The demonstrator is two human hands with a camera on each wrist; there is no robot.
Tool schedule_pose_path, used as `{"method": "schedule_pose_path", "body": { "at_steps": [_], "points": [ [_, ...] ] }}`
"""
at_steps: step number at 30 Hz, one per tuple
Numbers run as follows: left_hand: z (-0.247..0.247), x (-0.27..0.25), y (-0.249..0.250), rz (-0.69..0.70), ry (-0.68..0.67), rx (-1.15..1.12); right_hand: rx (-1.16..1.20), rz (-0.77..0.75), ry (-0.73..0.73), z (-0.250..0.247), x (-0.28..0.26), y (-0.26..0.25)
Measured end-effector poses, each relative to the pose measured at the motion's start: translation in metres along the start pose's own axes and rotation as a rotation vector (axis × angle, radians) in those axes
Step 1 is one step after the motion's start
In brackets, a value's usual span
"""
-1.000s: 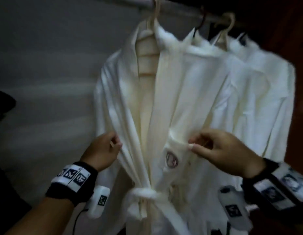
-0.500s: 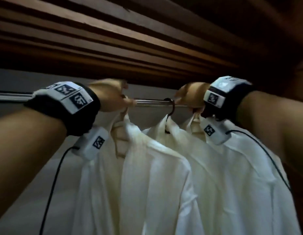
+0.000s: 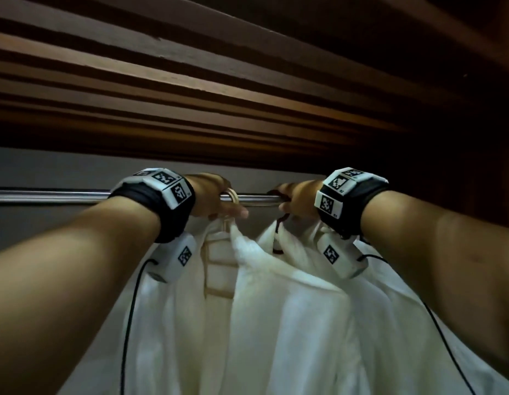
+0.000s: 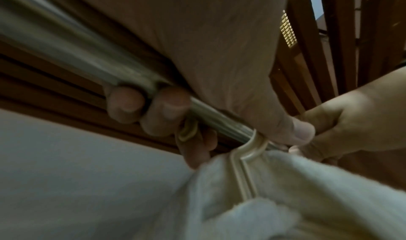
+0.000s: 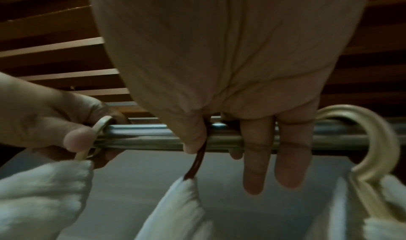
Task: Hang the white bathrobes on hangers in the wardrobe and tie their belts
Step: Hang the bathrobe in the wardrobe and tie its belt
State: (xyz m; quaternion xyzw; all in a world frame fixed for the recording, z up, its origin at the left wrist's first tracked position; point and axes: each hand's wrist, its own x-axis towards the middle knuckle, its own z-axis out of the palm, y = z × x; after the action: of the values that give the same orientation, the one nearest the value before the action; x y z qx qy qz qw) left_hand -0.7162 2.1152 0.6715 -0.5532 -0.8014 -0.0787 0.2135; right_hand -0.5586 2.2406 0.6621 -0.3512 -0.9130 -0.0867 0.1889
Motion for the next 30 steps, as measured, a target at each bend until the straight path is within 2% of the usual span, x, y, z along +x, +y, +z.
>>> {"method": "schedule_pose_path", "body": {
  "at_steps": [9,14,19,23,24,27,28,30],
  "points": [
    [0.003,-0.004,0.002,-0.016,0.056,0.042,-0.011,-0.012,0.062,0.008,-0.012,0.006],
    [0.011,-0.002,-0.001,-0.038,0.156,0.151,-0.001,0.043,-0.036,0.000,-0.036,0.020],
    [0.015,0.001,-0.001,0.004,0.192,0.115,0.006,0.162,-0.088,-0.004,-0.085,0.049],
    [0.010,0.006,0.005,0.006,0.138,-0.053,-0.171,0.291,-0.077,-0.009,-0.157,0.075],
    [0.007,0.008,0.012,0.031,0.190,-0.095,-0.230,0.327,-0.071,-0.013,-0.179,0.082],
    [0.000,0.002,0.066,0.235,0.507,-0.172,-0.349,0.505,-0.004,-0.021,-0.253,0.100],
    [0.002,-0.007,0.093,0.351,0.542,-0.231,-0.377,0.570,0.012,-0.023,-0.279,0.104],
    [0.013,-0.037,0.157,0.594,0.477,-0.333,-0.436,0.680,0.012,-0.028,-0.339,0.105]
  ]
}}
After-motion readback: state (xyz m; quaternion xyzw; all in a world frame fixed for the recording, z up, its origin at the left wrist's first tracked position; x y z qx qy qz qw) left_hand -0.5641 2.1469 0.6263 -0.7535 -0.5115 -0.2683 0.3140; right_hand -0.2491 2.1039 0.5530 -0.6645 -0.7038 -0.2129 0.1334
